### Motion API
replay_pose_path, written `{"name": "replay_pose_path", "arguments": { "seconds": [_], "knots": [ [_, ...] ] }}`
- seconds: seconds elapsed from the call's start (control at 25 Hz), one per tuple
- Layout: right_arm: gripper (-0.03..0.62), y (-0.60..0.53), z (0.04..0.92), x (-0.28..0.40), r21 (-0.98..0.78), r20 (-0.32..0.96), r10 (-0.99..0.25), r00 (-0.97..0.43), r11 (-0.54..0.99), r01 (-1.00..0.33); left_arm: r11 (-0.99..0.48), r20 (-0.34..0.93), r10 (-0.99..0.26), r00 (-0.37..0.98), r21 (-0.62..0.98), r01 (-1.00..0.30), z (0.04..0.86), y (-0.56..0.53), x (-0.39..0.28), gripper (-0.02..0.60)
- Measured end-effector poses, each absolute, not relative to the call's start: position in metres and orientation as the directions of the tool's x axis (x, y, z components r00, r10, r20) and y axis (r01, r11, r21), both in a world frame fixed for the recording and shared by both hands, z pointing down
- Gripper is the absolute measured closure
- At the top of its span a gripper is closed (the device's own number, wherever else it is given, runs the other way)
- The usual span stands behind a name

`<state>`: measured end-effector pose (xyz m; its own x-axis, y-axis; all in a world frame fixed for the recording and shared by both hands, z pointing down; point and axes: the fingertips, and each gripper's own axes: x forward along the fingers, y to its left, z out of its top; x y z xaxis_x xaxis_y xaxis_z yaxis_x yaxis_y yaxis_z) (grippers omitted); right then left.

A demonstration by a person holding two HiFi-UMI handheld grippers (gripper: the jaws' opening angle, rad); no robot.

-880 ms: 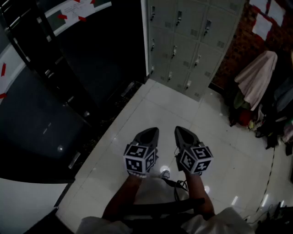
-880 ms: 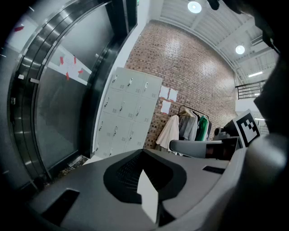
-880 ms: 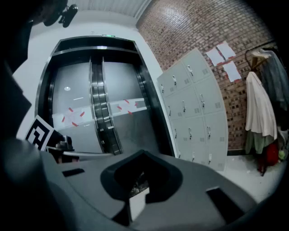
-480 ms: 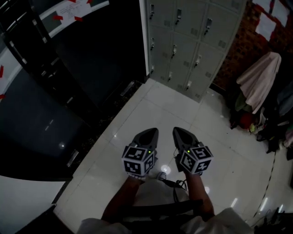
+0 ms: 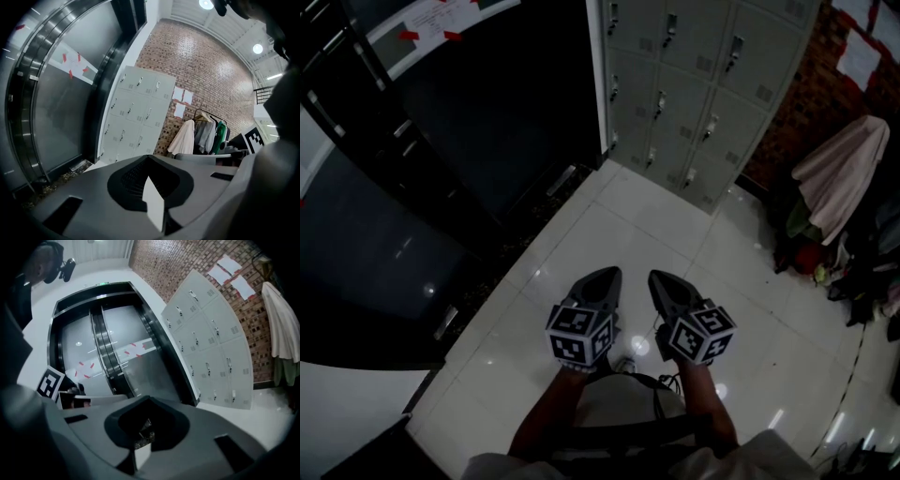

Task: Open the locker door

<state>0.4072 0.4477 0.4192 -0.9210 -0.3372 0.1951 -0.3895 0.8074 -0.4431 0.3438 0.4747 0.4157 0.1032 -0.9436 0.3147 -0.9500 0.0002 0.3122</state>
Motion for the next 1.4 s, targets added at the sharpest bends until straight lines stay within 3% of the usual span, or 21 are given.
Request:
{"name": "replay_pose_path", "arguments": {
  "seconds": [0.52, 1.0, 1.4],
  "knots": [
    [0.579, 0.318, 0.428, 0.307, -0.41, 0.222, -0.34, -0.914, 0.818, -0.404, -0.006, 0.337, -0.933, 0.123, 0.327, -0.945, 0.436, 0.334, 0.242, 0.588],
    [0.579, 0.206, 0.427, 0.172, -0.405, 0.243, -0.328, -0.913, 0.821, -0.403, 0.008, 0.355, -0.927, 0.12, 0.338, -0.941, 0.439, 0.229, 0.112, 0.588],
    [0.579, 0.134, 0.418, 0.108, -0.395, 0.224, -0.392, -0.892, 0.801, -0.451, 0.008, 0.362, -0.923, 0.128, 0.35, -0.937, 0.441, 0.171, 0.034, 0.588]
  ]
}}
